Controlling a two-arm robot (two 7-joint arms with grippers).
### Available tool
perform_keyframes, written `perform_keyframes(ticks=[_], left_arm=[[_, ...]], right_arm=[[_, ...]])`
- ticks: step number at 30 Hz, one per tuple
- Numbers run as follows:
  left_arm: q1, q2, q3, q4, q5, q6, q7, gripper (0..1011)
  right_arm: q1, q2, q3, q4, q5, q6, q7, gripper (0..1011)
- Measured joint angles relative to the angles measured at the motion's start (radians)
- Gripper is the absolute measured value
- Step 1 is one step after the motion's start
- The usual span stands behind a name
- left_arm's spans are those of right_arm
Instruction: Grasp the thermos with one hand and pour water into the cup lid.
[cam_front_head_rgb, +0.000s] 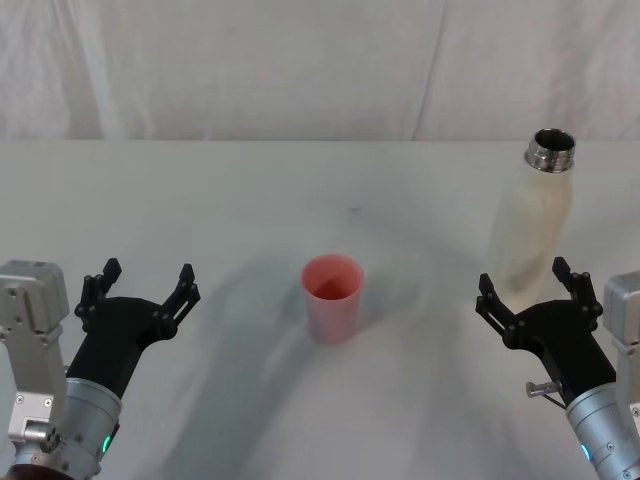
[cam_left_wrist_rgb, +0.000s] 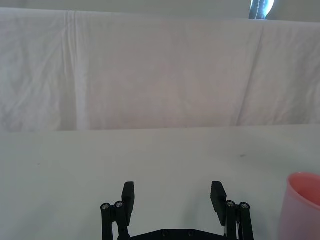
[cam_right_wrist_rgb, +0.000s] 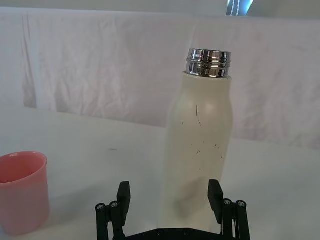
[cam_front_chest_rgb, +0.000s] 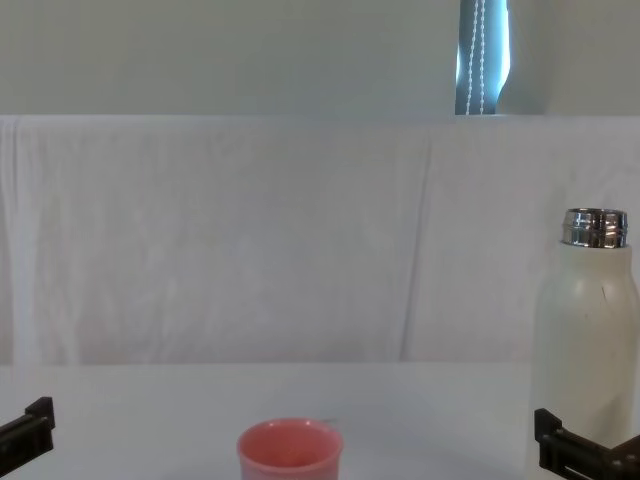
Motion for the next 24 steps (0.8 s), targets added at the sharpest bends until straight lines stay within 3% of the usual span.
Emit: perform_keyframes(ticks=[24], left_arm=[[0.0,0.0,0.0,0.0,0.0,0.0,0.0,1001]], right_arm=[[0.0,0.0,0.0,0.0,0.0,0.0,0.0,1002]])
